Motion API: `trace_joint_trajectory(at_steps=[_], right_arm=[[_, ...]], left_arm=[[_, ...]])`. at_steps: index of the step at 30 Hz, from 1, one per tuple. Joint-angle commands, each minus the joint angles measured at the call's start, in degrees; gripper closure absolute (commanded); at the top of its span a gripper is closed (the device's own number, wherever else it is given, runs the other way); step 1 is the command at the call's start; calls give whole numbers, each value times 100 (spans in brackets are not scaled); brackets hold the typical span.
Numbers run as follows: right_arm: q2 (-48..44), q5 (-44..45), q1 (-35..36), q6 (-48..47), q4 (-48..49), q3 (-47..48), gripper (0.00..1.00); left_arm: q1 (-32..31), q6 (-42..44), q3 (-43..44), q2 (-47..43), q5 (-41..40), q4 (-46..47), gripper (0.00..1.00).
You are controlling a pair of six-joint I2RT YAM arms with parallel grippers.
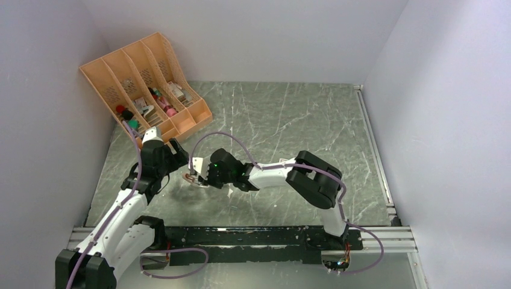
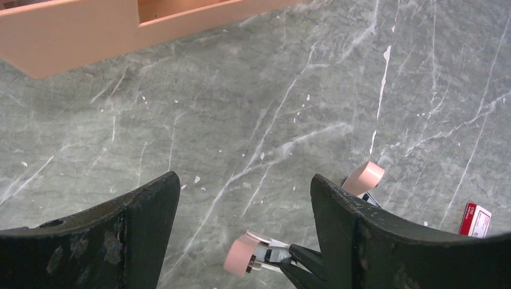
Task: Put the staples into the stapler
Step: Install the staple into the stapler.
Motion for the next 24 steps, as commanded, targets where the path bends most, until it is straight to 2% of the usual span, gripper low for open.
trace_joint_trajectory(at_steps=[1,9,24], right_arm=[[-221,-122,28,-502,-631,-338,83],[-445,-329,12,-1006,-577,-534,83],[-907,-174,12,-63,414,-852,83]], left_arm=[[37,-40,152,-11,-2,81,16],[39,-22,162,21,13,97,17],[39,-7,139,69,47,159,16]])
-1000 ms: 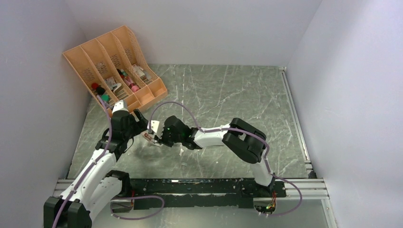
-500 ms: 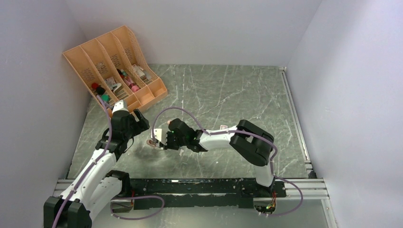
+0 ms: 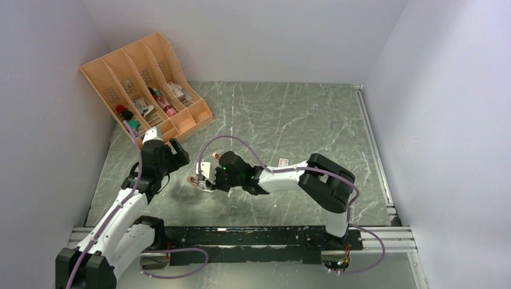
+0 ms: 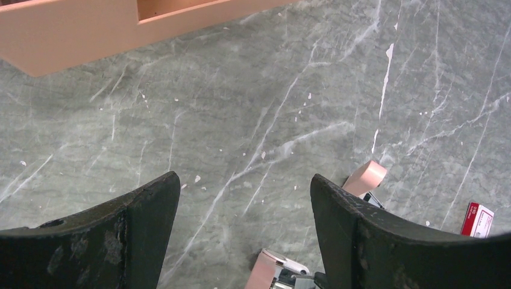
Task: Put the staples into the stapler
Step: Install the staple into the stapler.
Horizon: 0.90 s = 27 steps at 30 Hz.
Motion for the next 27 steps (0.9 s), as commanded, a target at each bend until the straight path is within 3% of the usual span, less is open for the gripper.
trace_joint_trajectory(at_steps=[1,15,27], right_arm=[[-158,137,9,395,341,-22,83],[-11,484,-9,1889,-386,544,83],[135,191,-16,2252,-598,621,83]], left_arm=[[39,-9,142,15,38,158,16],[40,-13,123,13,47,192,16],[39,-6,114,12,65,199,16]])
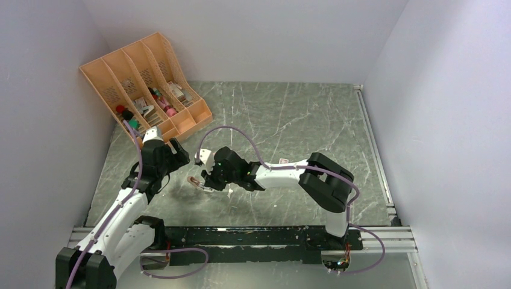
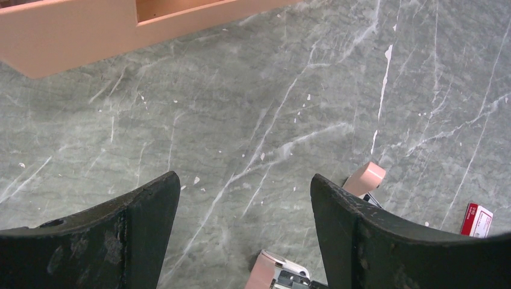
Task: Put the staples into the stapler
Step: Install the staple into the stapler.
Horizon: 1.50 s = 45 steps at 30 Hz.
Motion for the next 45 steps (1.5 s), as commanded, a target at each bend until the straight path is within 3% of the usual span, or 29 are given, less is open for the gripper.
trace_joint_trajectory(at_steps=[1,45], right_arm=[[110,-173,-4,162,-88,104,83],[371,50,-73,325,-436,297,83]], left_arm=[[39,1,119,-16,62,150,16],[39,7,100,7,78,171,16]])
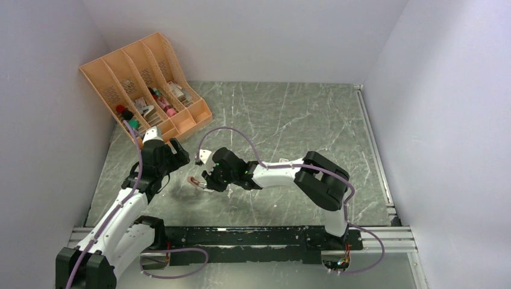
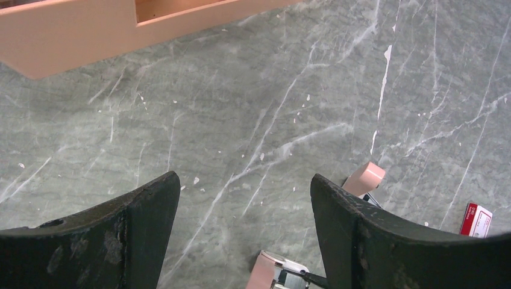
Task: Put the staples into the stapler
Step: Install the staple into the stapler.
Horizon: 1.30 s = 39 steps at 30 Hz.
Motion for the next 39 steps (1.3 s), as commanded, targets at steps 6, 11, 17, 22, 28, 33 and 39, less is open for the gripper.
trace_joint_trajectory(at_steps=[6,11,17,22,28,33,39], right_arm=[[211,83,-32,-9,-190,275,82],[241,110,-34,-21,-296,319,82],[233,224,-36,-96,-434,353,81],[199,215,-36,-144,-478,330,81],[172,172,-35,-168,-506,289,81],[91,183,-33,-205,-491,253,81],[24,127,-36,-197,-472,227,82]], left_arm=[[41,12,121,20,76,169,16],[39,8,109,15,73,165,16],[39,7,111,19,76,187,16],[39,18,108,33,84,197,16],[39,13,124,41,84,182,16],[39,25,119,46,101,187,17],[39,28,124,46,102,196,17]])
